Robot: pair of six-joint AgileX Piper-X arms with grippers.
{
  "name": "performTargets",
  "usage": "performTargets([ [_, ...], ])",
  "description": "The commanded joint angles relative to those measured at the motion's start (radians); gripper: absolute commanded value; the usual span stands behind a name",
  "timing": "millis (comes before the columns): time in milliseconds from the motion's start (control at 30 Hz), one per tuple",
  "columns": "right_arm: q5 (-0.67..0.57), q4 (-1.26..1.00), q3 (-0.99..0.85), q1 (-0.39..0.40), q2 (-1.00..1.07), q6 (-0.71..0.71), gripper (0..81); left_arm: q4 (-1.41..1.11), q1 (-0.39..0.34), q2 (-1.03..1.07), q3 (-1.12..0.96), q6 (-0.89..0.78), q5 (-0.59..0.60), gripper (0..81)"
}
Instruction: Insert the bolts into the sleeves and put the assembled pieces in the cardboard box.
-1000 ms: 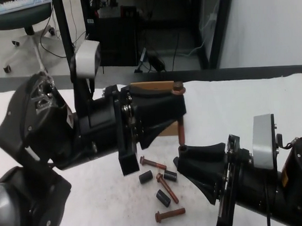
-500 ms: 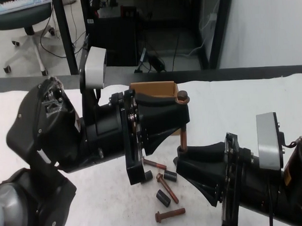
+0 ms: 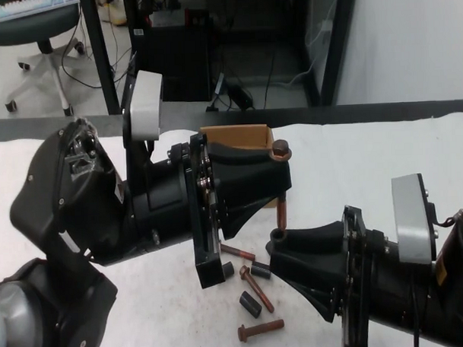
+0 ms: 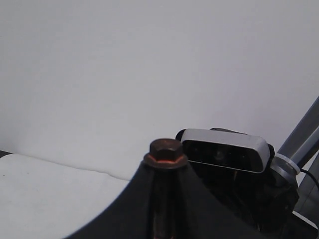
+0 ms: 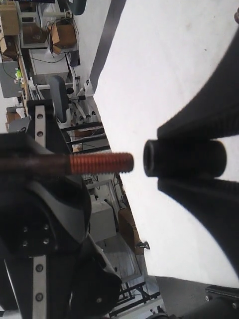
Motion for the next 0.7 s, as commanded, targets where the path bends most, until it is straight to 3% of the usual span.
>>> performTargets([
  [0, 0.001, -0.020, -0.003, 0.003, 0.000, 0.007, 0.8, -0.014, -0.002, -0.004, -0.009, 0.007, -0.005, 0.2],
  [667, 0.001, -0.066, -0.003, 0.003, 0.000, 0.041, 0.8, 0.004, 0.000, -0.004, -0.007, 0.007, 0.003, 0.2],
])
